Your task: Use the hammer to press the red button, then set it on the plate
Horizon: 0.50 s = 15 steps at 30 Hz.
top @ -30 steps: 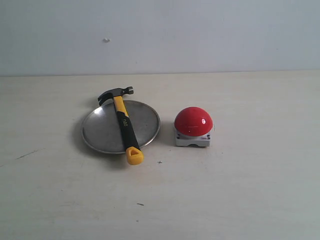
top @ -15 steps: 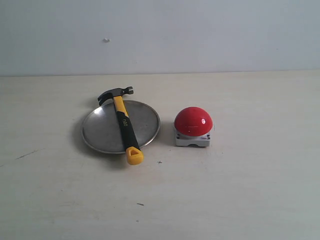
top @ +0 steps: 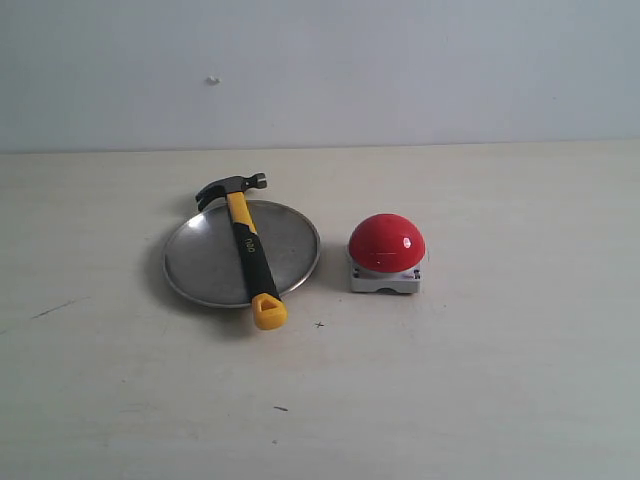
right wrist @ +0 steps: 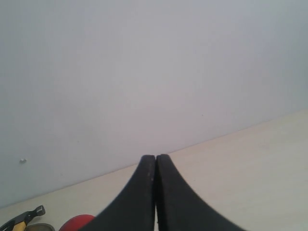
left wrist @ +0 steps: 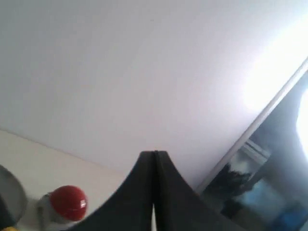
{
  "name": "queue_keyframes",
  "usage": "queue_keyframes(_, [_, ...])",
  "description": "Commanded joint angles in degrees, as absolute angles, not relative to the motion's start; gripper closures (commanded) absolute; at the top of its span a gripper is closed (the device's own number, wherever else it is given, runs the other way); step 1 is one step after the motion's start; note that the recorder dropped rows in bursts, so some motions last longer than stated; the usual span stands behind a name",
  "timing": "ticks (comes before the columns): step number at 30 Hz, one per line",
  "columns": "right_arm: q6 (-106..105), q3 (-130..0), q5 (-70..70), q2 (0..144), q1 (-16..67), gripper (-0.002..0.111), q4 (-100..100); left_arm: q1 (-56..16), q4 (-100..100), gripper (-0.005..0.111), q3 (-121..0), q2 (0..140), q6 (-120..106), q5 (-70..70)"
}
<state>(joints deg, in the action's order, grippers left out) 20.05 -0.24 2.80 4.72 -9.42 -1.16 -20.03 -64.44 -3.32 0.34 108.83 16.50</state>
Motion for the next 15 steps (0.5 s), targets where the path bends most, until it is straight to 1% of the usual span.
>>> queue_keyframes(1, [20.0, 0.0, 2.7, 4.4, -9.3, 0.108, -1.8, -19.9, -53.2, 0.107, -4.8, 0.0, 109.4, 14.5])
queue_keyframes(3, [20.0, 0.0, 2.7, 4.4, -9.3, 0.108, -1.8, -19.9, -53.5, 0.107, -4.7, 0.0, 105.4, 12.8])
queue_keyframes(4, [20.0, 0.0, 2.7, 4.4, -9.3, 0.108, -1.8, -19.9, -52.4, 0.107, -4.7, 0.0, 97.6, 12.7])
queue_keyframes(6, [20.0, 0.0, 2.7, 4.4, -9.3, 0.108, -1.8, -19.9, -42.9, 0.107, -4.1, 0.0, 70.8, 12.0])
queue_keyframes(7, [20.0, 0.0, 2.7, 4.4, -9.3, 0.108, -1.8, -19.9, -33.6, 0.107, -3.3, 0.0, 54.6, 10.9])
queue_keyframes(9, [20.0, 0.0, 2.7, 4.4, -9.3, 0.108, -1.8, -19.9, -20.2, 0.107, -2.6, 0.0, 32.0, 4.2])
queue_keyframes(10, [20.0, 0.0, 2.7, 4.4, -9.3, 0.108, -1.8, -19.9, -17.4, 0.107, -2.0, 0.0, 23.8, 1.3])
queue_keyframes(11, [20.0, 0.0, 2.7, 4.4, -9.3, 0.108, -1.8, -19.9, -17.1, 0.107, -0.8, 0.0, 17.9, -0.5])
queue_keyframes(14, [20.0, 0.0, 2.7, 4.4, -9.3, 0.108, -1.8, -19.9, -16.1, 0.107, 0.0, 0.0, 11.6, -0.8])
queue_keyframes(15, [20.0, 0.0, 2.7, 4.4, -9.3, 0.108, -1.8, -19.9, -14.5, 0.107, 0.0, 0.0, 10.5, -3.1])
